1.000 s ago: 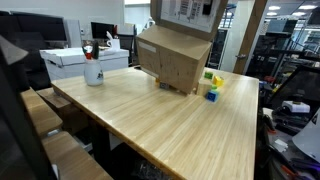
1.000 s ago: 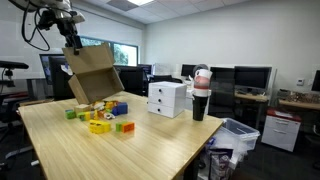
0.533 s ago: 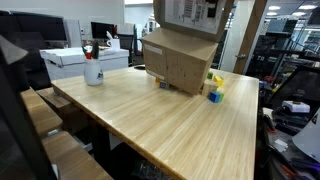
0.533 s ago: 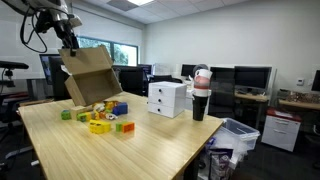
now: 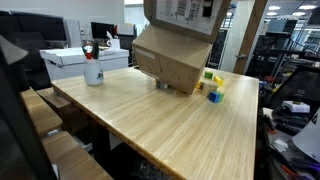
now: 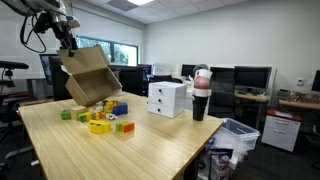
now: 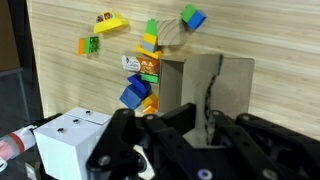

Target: Open the box and spill out the contents

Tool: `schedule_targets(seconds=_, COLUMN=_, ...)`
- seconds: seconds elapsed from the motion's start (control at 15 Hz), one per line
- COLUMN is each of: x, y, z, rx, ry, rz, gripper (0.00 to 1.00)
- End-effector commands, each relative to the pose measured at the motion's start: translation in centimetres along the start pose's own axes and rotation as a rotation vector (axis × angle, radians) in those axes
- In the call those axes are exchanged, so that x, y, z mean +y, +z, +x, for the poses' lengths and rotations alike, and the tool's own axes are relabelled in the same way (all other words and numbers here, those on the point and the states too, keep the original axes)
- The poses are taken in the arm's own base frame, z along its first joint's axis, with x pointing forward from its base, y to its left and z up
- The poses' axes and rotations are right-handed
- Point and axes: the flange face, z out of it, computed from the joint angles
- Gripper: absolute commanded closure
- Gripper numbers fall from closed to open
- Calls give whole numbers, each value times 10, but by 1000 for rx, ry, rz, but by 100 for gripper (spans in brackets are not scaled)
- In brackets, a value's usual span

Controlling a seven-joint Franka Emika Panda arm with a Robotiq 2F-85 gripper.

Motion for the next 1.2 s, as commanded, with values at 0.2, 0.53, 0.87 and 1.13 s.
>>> schedule_targets(seconds=0.2, x=-16, y=1, z=8, rx=-44, ry=-32, rz=54, gripper=96)
schedule_targets(seconds=0.53, x=-21, y=3, z=12, rx=-102, ry=-52, rz=183, gripper=96)
schedule_targets(seconds=0.87, x=-20, y=10, z=19, rx=-166, ry=-47, rz=329, gripper=96)
schedule_targets(seconds=1.13, x=-22, y=13, z=24, rx=-190, ry=-44, rz=439, gripper=96)
